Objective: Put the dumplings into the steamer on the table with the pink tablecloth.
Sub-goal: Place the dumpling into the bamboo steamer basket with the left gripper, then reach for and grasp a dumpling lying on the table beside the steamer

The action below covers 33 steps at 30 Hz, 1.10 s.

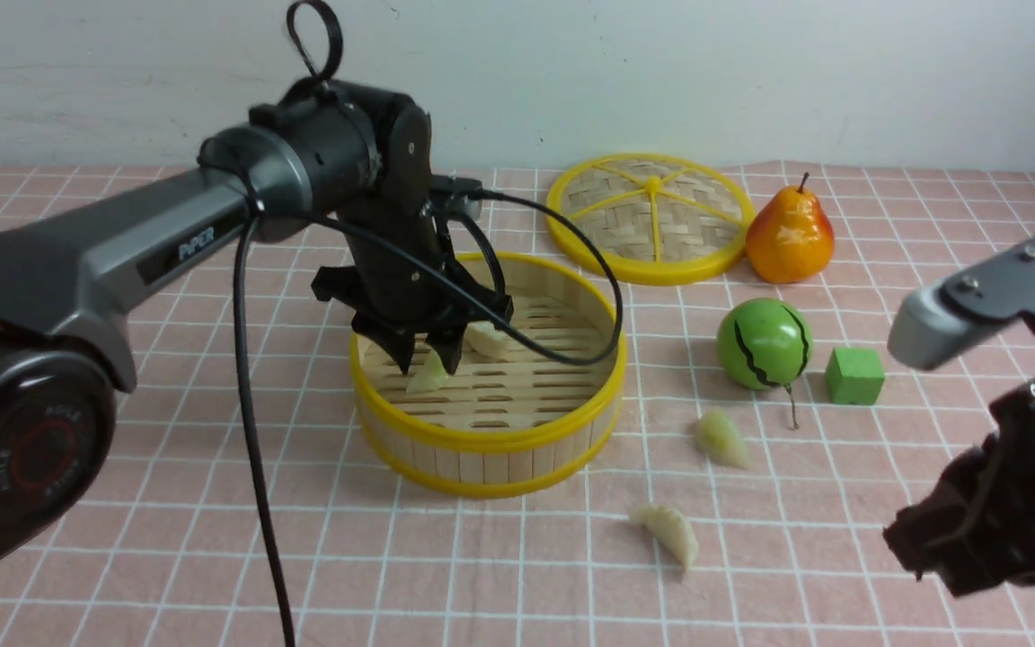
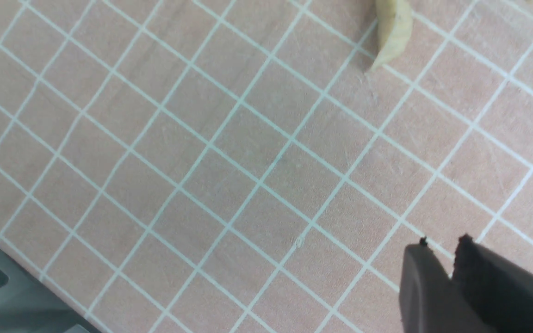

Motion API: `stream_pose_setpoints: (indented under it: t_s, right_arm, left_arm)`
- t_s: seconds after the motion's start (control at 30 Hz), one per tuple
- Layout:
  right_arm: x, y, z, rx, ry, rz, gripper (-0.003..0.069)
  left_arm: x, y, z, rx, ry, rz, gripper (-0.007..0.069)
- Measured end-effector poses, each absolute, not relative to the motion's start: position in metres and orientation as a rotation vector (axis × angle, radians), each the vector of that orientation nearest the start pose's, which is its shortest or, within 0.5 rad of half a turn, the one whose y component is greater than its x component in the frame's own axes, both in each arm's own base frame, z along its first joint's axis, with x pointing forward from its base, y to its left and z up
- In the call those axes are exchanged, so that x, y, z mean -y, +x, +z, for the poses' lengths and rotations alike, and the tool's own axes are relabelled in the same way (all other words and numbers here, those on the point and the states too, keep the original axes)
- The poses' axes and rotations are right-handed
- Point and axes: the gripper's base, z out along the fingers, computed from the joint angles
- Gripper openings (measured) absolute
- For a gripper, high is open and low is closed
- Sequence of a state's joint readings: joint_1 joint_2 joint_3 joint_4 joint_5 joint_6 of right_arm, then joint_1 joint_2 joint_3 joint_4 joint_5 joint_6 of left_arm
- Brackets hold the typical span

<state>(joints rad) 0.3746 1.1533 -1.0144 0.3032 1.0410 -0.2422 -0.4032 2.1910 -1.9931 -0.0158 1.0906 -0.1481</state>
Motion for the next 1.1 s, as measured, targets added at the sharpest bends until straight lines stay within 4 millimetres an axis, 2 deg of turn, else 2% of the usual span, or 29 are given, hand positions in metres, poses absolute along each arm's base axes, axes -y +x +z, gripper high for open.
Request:
stream_pose_setpoints:
  t_s: [0.07, 0.13, 0.17, 0.23, 0.3, 0.4, 0.47, 0.53, 0.67, 0.7, 0.8, 0.87, 0.9, 1.0, 1.07, 1.1]
  right_arm:
    - [-0.104, 0.201, 0.339, -2.552, -0.702, 0.435, 0.0105]
    - [-0.107, 0.209, 0.344, -2.537, -0.714, 0.423, 0.0105]
    - [-0.107, 0.210, 0.345, -2.535, -0.719, 0.419, 0.0105]
    - [-0.112, 0.224, 0.346, -2.518, -0.773, 0.398, 0.0105]
    - [-0.116, 0.233, 0.342, -2.525, -0.806, 0.392, 0.0105]
    - [-0.128, 0.243, 0.332, -2.549, -0.872, 0.383, 0.0105]
    - [-0.135, 0.246, 0.327, -2.557, -0.908, 0.376, 0.0105]
    - [-0.161, 0.250, 0.318, -2.550, -1.044, 0.339, 0.0105]
    - [-0.198, 0.252, 0.307, -2.525, -1.197, 0.293, 0.0117]
    - [-0.199, 0.253, 0.306, -2.525, -1.202, 0.290, 0.0117]
    - [-0.218, 0.262, 0.296, -2.553, -1.203, 0.257, 0.0160]
    - [-0.223, 0.271, 0.289, -2.577, -1.186, 0.238, 0.0209]
    - [-0.226, 0.276, 0.285, -2.590, -1.183, 0.221, 0.0248]
    - [-0.231, 0.286, 0.273, -2.613, -1.196, 0.184, 0.0355]
    - [-0.232, 0.289, 0.268, -2.623, -1.203, 0.169, 0.0395]
    - [-0.234, 0.293, 0.258, -2.639, -1.222, 0.131, 0.0461]
  left_arm:
    - [0.186, 0.432, 0.284, -2.686, 0.338, -0.189, 0.0335]
    - [0.181, 0.421, 0.317, -2.629, 0.329, -0.215, 0.0335]
    - [0.181, 0.419, 0.322, -2.622, 0.327, -0.220, 0.0335]
    - [0.171, 0.391, 0.374, -2.546, 0.317, -0.277, 0.0320]
    - [0.164, 0.369, 0.406, -2.495, 0.323, -0.321, 0.0297]
    - [0.152, 0.335, 0.447, -2.410, 0.349, -0.362, 0.0221]
    - [0.147, 0.323, 0.461, -2.372, 0.349, -0.373, 0.0188]
    - [0.136, 0.296, 0.480, -2.326, 0.345, -0.393, 0.0116]
    - [0.125, 0.263, 0.472, -2.368, 0.365, -0.417, 0.0022]
    - [0.123, 0.258, 0.474, -2.363, 0.368, -0.417, 0.0018]
    - [0.111, 0.227, 0.449, -2.441, 0.402, -0.401, -0.0013]
    - [0.102, 0.207, 0.437, -2.462, 0.401, -0.396, -0.0013]
    - [0.095, 0.191, 0.430, -2.459, 0.398, -0.398, -0.0013]
    - [0.083, 0.162, 0.418, -2.445, 0.392, -0.416, -0.0013]
    - [0.079, 0.151, 0.411, -2.447, 0.390, -0.424, -0.0013]
    - [0.075, 0.137, 0.402, -2.449, 0.389, -0.442, -0.0013]
